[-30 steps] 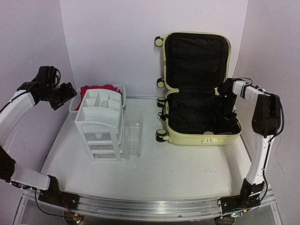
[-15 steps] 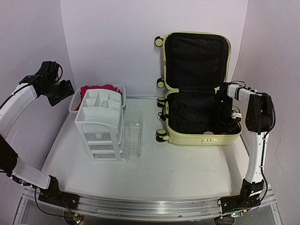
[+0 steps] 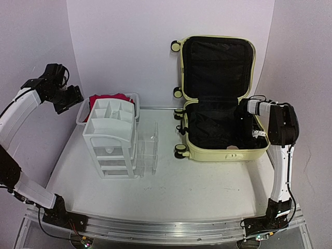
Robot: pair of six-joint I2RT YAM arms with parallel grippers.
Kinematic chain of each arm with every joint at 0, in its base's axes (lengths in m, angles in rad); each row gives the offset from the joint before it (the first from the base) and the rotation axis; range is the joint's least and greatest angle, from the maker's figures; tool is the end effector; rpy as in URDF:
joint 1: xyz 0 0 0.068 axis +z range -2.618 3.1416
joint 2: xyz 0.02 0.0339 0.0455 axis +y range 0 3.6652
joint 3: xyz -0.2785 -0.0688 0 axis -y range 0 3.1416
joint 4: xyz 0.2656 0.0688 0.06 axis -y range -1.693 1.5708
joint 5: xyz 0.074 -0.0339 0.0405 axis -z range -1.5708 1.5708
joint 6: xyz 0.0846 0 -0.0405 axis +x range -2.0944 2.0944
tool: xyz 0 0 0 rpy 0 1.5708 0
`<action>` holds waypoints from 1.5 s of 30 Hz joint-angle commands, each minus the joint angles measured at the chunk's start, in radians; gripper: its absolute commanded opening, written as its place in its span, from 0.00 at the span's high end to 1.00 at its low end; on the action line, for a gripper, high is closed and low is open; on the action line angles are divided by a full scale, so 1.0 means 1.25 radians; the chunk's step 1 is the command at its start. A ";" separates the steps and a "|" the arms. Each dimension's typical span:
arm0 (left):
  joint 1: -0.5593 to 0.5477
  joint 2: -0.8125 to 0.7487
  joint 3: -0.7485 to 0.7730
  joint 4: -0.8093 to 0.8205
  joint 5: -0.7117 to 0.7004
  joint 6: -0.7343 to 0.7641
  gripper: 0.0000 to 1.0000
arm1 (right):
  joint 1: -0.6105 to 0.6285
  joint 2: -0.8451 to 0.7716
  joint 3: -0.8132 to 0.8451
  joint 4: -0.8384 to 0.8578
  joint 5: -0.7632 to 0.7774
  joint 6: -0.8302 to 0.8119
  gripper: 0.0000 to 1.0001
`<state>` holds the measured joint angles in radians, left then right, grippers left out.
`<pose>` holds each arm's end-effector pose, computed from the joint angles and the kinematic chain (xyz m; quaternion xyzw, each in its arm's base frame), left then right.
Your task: Open, take out, and arrange the luggage
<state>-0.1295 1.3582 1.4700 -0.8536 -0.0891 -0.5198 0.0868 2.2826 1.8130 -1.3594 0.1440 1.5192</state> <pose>0.3333 -0.0358 0.3681 -0.1949 0.8936 -0.0897 0.3943 0.4251 0.0248 0.1052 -0.6424 -0.7522 0.1419 0.0379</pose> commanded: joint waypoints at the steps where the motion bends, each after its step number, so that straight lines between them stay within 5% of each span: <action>1: 0.003 0.028 0.070 0.010 0.060 0.067 0.21 | -0.009 -0.017 -0.017 0.060 0.055 0.026 0.45; 3: 0.003 0.036 0.081 0.013 0.068 0.086 0.21 | -0.009 -0.034 -0.019 0.065 0.058 0.020 0.56; 12: 0.003 0.016 0.118 0.024 0.138 0.155 0.20 | 0.025 -0.230 -0.066 0.056 0.062 -0.091 0.74; 17: 0.003 -0.029 0.106 0.023 0.139 0.149 0.21 | 0.047 -0.301 -0.076 0.096 0.027 -0.336 0.76; 23: 0.003 -0.078 0.087 0.020 0.169 0.066 0.22 | 0.157 -0.385 -0.128 0.334 -0.181 -0.618 0.74; 32: 0.003 -0.185 -0.035 0.023 0.364 0.040 0.21 | 0.457 -0.396 -0.231 0.764 -0.299 -0.479 0.72; 45: 0.003 -0.172 -0.143 0.038 0.472 0.097 0.19 | 0.654 -0.197 -0.028 0.793 -0.288 -0.442 0.64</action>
<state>-0.1291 1.1198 1.3350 -0.8429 0.4263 -0.4152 0.8864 1.9877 1.7107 -0.4217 -0.2173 0.9367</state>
